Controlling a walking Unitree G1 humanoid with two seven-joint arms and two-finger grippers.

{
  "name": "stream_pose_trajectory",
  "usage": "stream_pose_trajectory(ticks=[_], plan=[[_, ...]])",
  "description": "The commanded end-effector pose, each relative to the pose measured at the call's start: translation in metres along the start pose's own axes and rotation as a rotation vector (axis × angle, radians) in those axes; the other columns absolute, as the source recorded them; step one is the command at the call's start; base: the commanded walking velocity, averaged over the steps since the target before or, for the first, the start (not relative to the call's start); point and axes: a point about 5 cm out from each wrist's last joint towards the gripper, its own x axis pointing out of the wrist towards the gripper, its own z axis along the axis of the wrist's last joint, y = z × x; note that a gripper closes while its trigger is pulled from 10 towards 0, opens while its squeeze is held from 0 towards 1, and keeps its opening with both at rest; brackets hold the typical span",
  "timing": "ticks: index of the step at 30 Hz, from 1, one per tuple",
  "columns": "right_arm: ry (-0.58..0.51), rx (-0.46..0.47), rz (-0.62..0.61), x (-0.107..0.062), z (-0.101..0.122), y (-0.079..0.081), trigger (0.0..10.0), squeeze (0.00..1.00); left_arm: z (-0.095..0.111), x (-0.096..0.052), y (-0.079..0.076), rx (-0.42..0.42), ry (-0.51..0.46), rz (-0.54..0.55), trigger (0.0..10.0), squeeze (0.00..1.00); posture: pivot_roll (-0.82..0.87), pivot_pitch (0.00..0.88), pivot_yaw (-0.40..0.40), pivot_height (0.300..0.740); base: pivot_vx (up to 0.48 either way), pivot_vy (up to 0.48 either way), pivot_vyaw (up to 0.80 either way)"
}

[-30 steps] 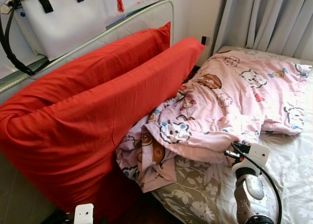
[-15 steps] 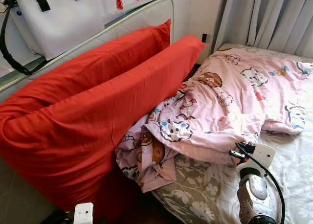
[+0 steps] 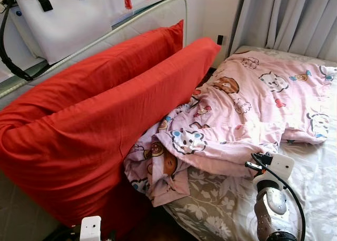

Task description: Clean up the room

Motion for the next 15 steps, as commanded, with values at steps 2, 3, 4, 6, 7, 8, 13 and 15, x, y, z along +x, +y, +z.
stream_pose_trajectory(ticks=[2,3,4,6,7,8,13,15], plan=[[-0.019,-0.006,0.011,0.0015,0.0032,0.005,10.0,0.0,-0.0048,-0.0017,0.0072,0.018,0.025,0.01,10.0,0.0,-0.06,0.071,0.057,0.74,0.0,0.0,0.0],[-0.019,-0.006,0.011,0.0015,0.0032,0.0054,10.0,0.0,-0.0049,-0.0018,0.0074,0.018,0.026,0.01,10.0,0.0,-0.06,0.07,0.057,0.74,0.0,0.0,0.0],[-0.02,-0.007,0.012,0.0015,0.0033,0.0061,10.0,0.0,-0.005,-0.0018,0.0074,0.018,0.026,0.01,10.0,0.0,-0.06,0.07,0.057,0.74,0.0,0.0,0.0],[-0.021,-0.008,0.012,0.0015,0.0033,0.0064,10.0,0.0,-0.0049,-0.0018,0.0076,0.018,0.027,0.011,10.0,0.0,-0.06,0.07,0.057,0.74,0.0,0.0,0.0],[-0.022,-0.008,0.013,0.0016,0.0035,0.0066,10.0,0.0,-0.0049,-0.0018,0.0076,0.018,0.027,0.011,10.0,0.0,-0.06,0.07,0.058,0.74,0.0,0.0,0.0],[-0.024,-0.01,0.013,0.0018,0.004,0.0071,10.0,0.0,-0.0049,-0.0018,0.0078,0.018,0.027,0.011,10.0,0.0,-0.06,0.07,0.058,0.74,0.0,0.0,0.0],[-0.032,-0.014,0.011,0.0027,0.0062,0.0071,10.0,0.0,-0.0049,-0.0017,0.0081,0.019,0.027,0.011,10.0,0.0,-0.06,0.068,0.058,0.74,0.0,0.0,0.0],[-0.034,-0.016,0.007,0.003,0.0067,0.0062,10.0,0.0,-0.0049,-0.0017,0.0083,0.019,0.028,0.01,10.0,0.0,-0.06,0.068,0.058,0.74,0.0,0.0,0.0]])
